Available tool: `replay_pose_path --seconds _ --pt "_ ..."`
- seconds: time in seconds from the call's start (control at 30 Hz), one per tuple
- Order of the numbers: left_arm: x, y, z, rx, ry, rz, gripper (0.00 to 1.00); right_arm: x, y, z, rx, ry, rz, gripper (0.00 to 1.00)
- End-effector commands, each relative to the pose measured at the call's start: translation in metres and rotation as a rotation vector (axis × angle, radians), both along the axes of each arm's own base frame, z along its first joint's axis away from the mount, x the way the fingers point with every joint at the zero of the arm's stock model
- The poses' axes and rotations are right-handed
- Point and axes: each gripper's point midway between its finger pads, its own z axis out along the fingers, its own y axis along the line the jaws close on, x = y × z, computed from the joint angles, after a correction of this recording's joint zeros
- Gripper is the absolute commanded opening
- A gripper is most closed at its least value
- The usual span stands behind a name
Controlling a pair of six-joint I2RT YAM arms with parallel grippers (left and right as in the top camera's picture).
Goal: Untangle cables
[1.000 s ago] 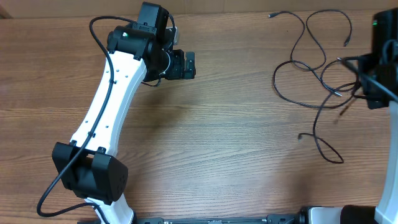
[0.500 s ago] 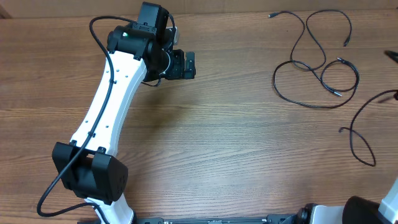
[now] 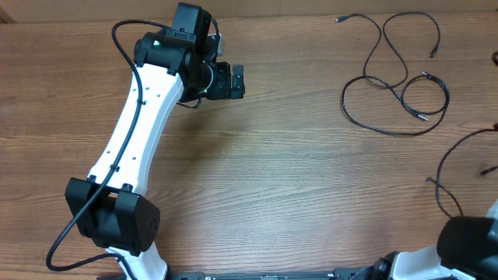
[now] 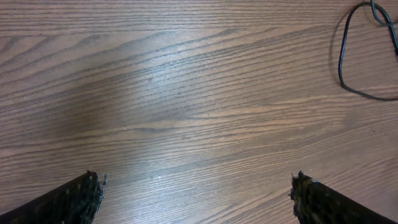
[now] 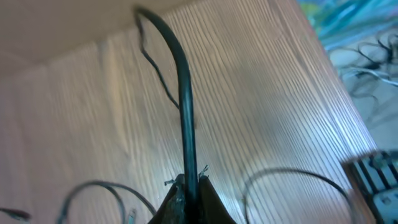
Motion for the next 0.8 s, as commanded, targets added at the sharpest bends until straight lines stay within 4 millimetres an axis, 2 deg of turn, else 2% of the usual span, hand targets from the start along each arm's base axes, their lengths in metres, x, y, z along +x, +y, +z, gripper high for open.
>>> replay_pose_path --seconds 0.0,0.27,0.47,0.6,0.63,0.77 --pt "0.003 0.001 0.009 -0.002 -0.027 0.012 1.00 0.009 0.015 -0.022 0.122 -0.010 0.017 0.04" --pt "0.004 0.001 0.009 -0.003 -0.029 0.012 1.00 0.011 0.049 -0.061 0.344 0.001 0.048 0.07" --pt "0.004 0.001 0.010 -0.004 -0.032 0.012 0.99 0.005 0.062 -0.082 0.420 0.039 0.040 0.12" --pt "0.004 0.001 0.010 -0.004 -0.031 0.013 1.00 0.004 0.063 -0.088 0.429 0.046 0.039 0.15" --pt "0.004 0.001 0.010 -0.004 -0.031 0.013 1.00 0.004 0.063 -0.088 0.429 0.046 0.039 0.17" --pt "0.004 0.001 0.010 -0.004 -0.031 0.012 1.00 0.005 0.062 -0.088 0.426 0.043 0.040 0.38"
